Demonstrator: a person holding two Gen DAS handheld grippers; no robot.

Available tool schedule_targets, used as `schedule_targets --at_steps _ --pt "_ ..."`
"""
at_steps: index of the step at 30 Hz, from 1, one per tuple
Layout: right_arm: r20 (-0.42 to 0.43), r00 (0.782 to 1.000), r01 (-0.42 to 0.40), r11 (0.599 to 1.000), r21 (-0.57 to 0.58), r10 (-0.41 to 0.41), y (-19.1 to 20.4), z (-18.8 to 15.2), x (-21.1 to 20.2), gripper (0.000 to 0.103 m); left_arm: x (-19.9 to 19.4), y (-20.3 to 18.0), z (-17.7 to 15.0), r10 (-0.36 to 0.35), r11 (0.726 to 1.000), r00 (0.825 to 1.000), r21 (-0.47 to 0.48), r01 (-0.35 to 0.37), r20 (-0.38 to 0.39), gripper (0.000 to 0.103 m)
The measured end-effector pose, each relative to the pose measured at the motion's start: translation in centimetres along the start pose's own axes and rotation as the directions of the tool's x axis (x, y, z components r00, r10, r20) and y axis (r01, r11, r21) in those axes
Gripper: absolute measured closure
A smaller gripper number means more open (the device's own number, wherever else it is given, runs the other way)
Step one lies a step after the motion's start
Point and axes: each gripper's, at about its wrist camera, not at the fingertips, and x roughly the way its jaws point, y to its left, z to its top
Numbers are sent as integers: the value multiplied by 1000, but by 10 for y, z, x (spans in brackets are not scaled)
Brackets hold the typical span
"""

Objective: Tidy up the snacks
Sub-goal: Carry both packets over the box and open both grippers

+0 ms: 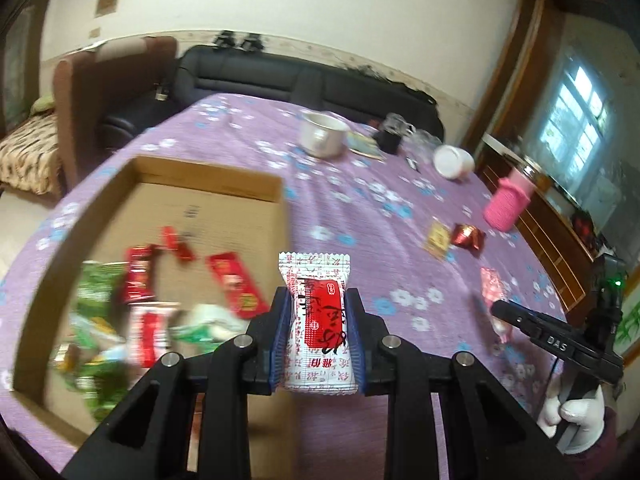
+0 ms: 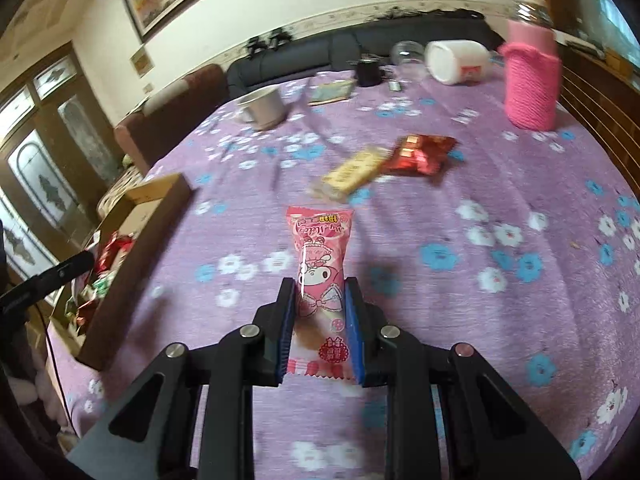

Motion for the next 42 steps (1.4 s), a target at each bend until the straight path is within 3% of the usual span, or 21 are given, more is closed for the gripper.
schedule_targets --at_steps 8,14,19,28,29,31,32,33,36,42 --pt "-58 991 -124 989 -74 120 73 18 22 77 -9 65 18 59 995 998 -79 -58 9 77" --pt "-131 970 -223 964 -144 205 144 34 49 77 0 99 45 123 990 992 -69 -124 -15 76" --pt "-180 960 -251 946 -204 216 200 45 80 77 21 121 59 127 988 990 -78 -132 -66 76" --pt "-253 949 -249 940 -232 189 244 56 134 77 44 134 62 108 987 987 -108 -122 -123 74" --pt "-259 948 -246 941 -233 184 247 56 140 77 44 136 62 103 986 987 -115 -118 -125 73" --pt "-264 948 -243 942 -231 180 248 56 146 77 42 138 63 94 986 989 -128 -108 -116 59" --pt "-265 946 -246 943 -224 184 249 56 150 77 41 140 63 90 986 990 -133 -105 -111 44" --pt "-265 945 -254 944 -211 195 247 56 151 75 40 141 63 87 985 990 -138 -102 -107 35" --pt "-252 947 -252 947 -197 199 243 56 151 65 31 140 62 88 985 993 -141 -98 -79 35" --pt "-166 965 -235 950 -203 203 229 57 119 57 4 115 54 100 990 995 -103 -100 -13 33"
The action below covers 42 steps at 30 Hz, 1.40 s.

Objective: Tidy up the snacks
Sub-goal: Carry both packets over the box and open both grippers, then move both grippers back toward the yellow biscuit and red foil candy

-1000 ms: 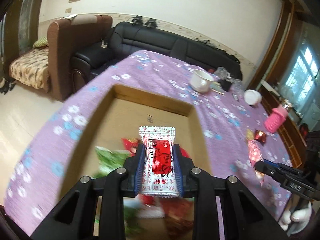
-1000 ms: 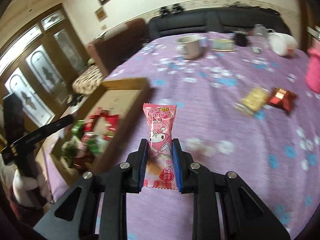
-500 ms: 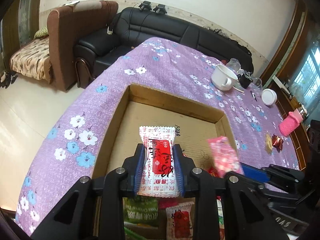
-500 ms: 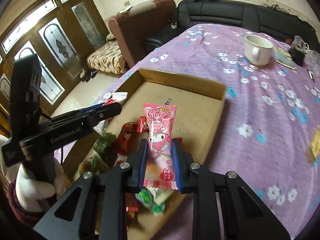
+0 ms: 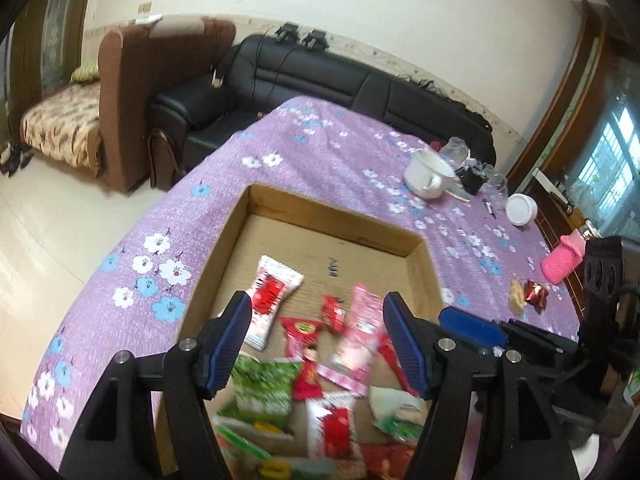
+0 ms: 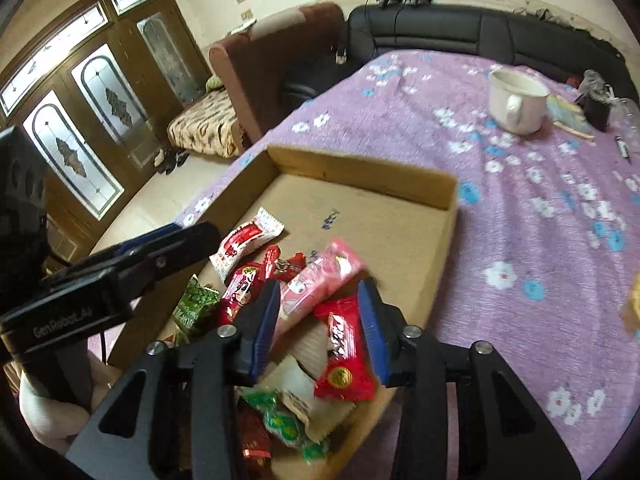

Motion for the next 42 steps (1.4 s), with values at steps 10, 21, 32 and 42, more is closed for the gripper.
schedule_targets --at_steps 10,21,32,42 --pt "112 992 45 995 91 -56 -51 -54 -76 50 -41 -76 -38 118 987 988 101 -128 97 22" --pt "139 987 61 984 169 -85 -93 -109 -121 49 -45 -148 -79 136 953 988 261 -152 78 22" --pt "154 984 55 972 230 -92 -119 -130 -142 47 -47 -180 -95 137 937 989 317 -146 53 22" --pt "146 984 63 964 258 -103 -129 -137 -146 46 -47 -189 -100 141 928 989 341 -150 52 22"
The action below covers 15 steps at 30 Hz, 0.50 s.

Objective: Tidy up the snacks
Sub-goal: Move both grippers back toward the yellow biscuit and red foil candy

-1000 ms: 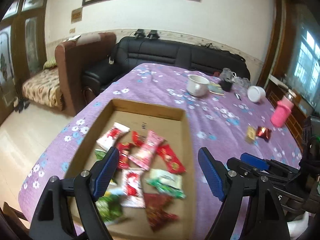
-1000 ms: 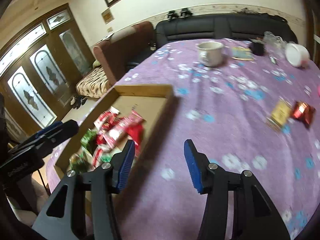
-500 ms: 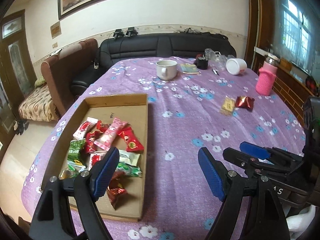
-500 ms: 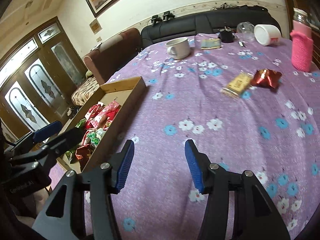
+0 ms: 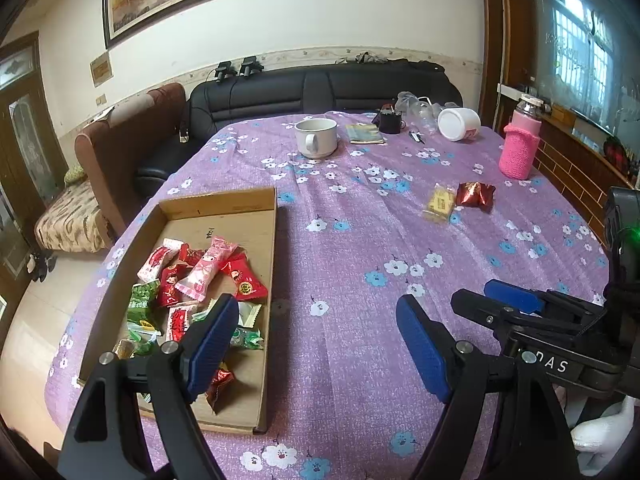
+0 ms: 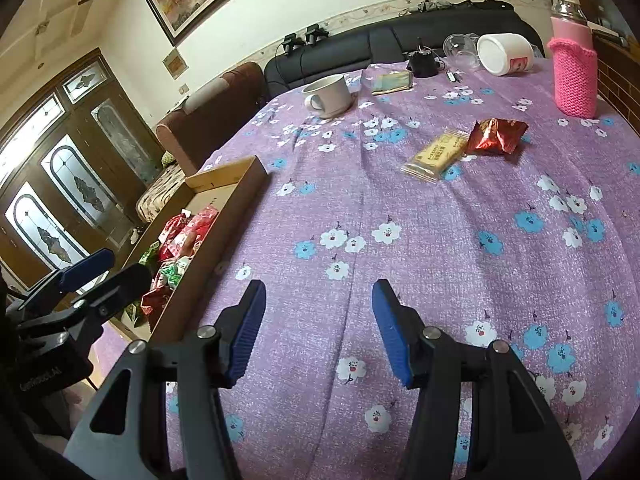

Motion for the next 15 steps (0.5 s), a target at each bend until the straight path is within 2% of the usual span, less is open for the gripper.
schedule_targets --at_steps 15 --pt "-21 1000 6 1000 19 -6 -9 -3 5 46 11 -9 -8 -13 1000 999 21 14 -45 22"
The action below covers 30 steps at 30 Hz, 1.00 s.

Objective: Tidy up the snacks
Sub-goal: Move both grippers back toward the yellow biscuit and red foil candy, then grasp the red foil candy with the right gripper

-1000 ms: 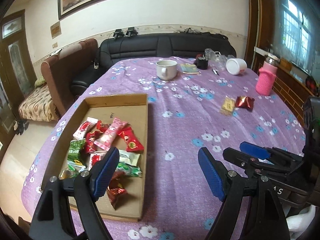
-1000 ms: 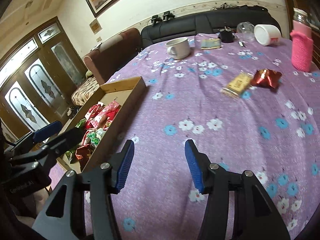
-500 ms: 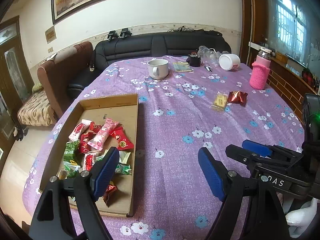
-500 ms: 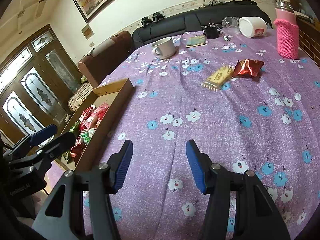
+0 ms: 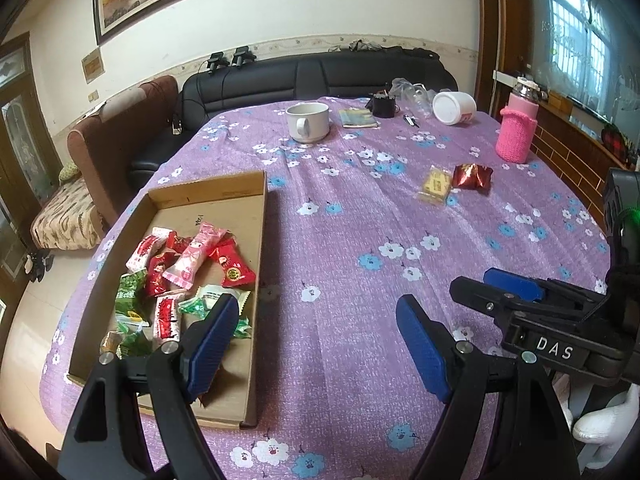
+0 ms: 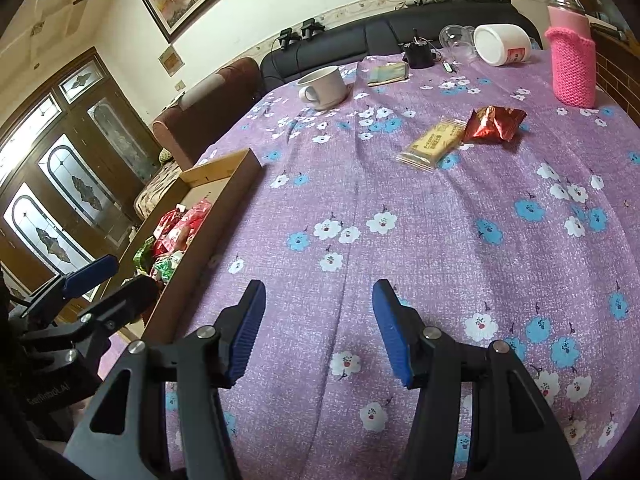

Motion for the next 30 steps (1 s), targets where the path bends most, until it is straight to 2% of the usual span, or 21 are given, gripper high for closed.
schedule_targets --at_steps 6,10,18,23,28,30 --pt "3 1000 22 1000 17 -22 -15 2 -4 46 6 -8 -2 -16 1000 1000 18 16 -16 22" --pt "12 999 48 998 27 -49 -31 7 -12 46 10 -13 -3 -64 998 997 23 65 -31 22" --pt "64 979 186 975 118 -195 -95 55 -30 43 22 -20 -5 -178 984 983 -7 178 -48 22" --pt "68 973 206 966 158 -219 -120 97 -2 42 25 -20 2 -217 976 975 -2 217 -37 22" --pt "32 948 308 937 164 -317 -139 139 46 42 34 -18 15 -241 970 969 13 242 -45 22" --pt "14 948 311 934 175 -318 -144 147 61 42 41 -17 23 -258 966 964 11 259 -59 22"
